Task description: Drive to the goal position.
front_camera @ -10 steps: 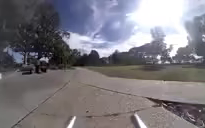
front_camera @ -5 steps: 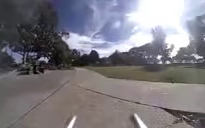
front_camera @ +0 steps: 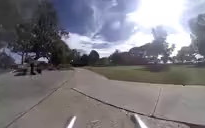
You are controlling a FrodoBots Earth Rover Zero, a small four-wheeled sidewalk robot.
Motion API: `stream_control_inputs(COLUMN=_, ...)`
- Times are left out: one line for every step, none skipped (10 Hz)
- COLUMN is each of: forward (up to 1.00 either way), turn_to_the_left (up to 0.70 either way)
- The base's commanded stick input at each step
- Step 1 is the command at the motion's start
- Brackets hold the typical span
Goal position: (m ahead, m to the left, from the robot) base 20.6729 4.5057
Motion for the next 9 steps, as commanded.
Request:
stream_control_inputs(forward=1.00, turn_to_the_left=0.00)
stream_control_inputs(forward=1.00, turn_to_the_left=0.00)
stream_control_inputs(forward=1.00, turn_to_the_left=0.00)
stream_control_inputs(forward=1.00, turn_to_the_left=0.00)
stream_control_inputs(forward=1.00, turn_to_the_left=0.00)
stream_control_inputs(forward=1.00, turn_to_the_left=0.00)
stream_control_inputs(forward=1.00, turn_to_the_left=0.00)
stream_control_inputs(forward=1.00, turn_to_the_left=0.00)
stream_control_inputs(forward=1.00, turn_to_the_left=0.00)
